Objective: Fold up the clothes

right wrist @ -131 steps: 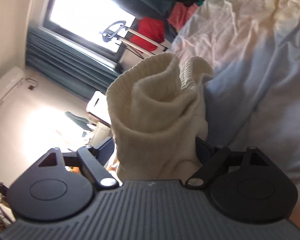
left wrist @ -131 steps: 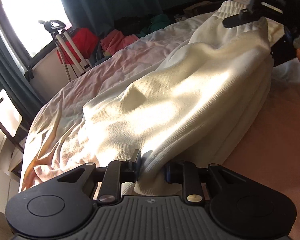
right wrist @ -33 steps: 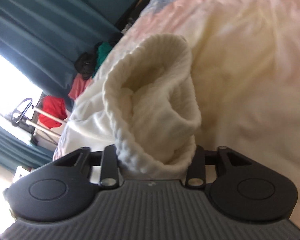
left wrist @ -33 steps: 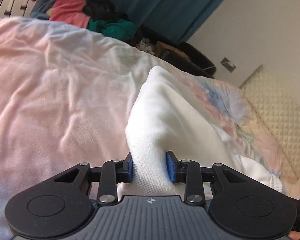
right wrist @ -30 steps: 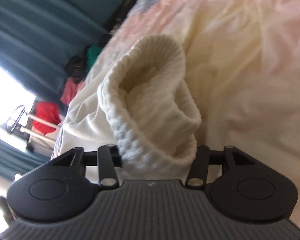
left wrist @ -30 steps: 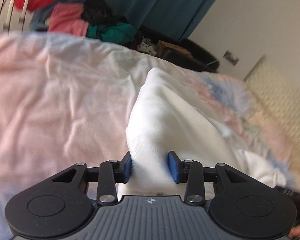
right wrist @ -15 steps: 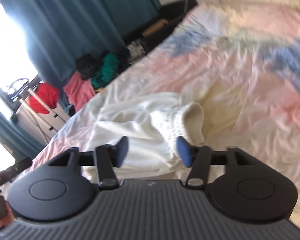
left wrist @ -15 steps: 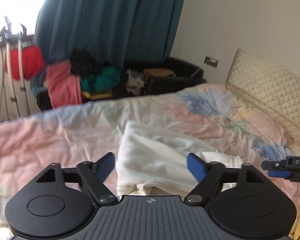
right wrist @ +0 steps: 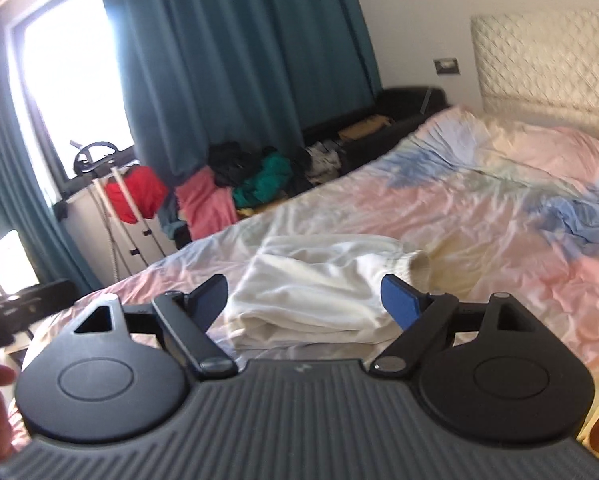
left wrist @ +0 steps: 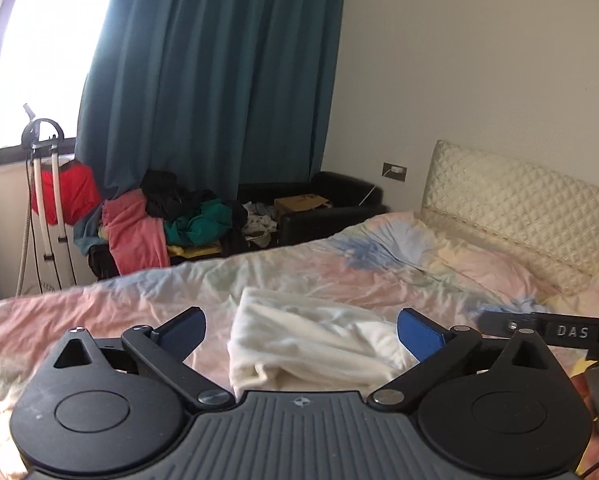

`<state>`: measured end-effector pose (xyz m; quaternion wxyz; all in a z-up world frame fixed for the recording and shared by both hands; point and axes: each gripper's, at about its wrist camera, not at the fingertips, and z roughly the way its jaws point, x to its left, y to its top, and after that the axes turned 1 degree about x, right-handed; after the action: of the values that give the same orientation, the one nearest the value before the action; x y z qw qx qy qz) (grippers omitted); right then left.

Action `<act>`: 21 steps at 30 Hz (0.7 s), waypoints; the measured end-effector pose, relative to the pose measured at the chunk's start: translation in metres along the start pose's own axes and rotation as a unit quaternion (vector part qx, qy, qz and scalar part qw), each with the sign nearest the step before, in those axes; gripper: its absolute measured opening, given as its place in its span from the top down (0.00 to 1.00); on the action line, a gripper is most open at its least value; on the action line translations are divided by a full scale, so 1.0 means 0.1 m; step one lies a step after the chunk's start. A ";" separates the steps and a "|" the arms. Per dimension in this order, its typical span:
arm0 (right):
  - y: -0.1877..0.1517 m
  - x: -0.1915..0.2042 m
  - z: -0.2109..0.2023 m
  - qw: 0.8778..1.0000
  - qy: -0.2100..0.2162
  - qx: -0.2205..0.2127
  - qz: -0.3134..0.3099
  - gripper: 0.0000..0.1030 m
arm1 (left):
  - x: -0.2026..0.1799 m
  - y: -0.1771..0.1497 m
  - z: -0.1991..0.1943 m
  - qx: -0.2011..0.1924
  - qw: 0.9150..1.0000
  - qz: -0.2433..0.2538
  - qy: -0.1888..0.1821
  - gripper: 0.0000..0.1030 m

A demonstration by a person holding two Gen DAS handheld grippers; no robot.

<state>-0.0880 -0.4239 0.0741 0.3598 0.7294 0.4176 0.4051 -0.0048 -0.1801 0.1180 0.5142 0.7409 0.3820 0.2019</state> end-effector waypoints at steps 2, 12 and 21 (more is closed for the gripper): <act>-0.11 0.14 -0.06 0.999 -0.004 -0.014 -0.031 0.17 | -0.01 -0.12 -0.09 0.000 1.000 0.001 -0.003 0.00; -0.63 0.47 -0.02 0.995 -0.021 -0.049 -0.089 0.17 | 0.09 -0.63 -0.12 -0.016 0.999 0.028 0.036 0.00; -0.97 0.51 0.20 0.991 -0.051 -0.055 -0.111 0.17 | 0.41 -0.83 0.07 -0.019 0.998 0.013 0.058 0.00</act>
<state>-0.0849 -0.3439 -0.0031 0.4630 0.6769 0.4545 0.3476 -0.0043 -0.1375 0.0351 0.5027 0.7228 0.3974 0.2589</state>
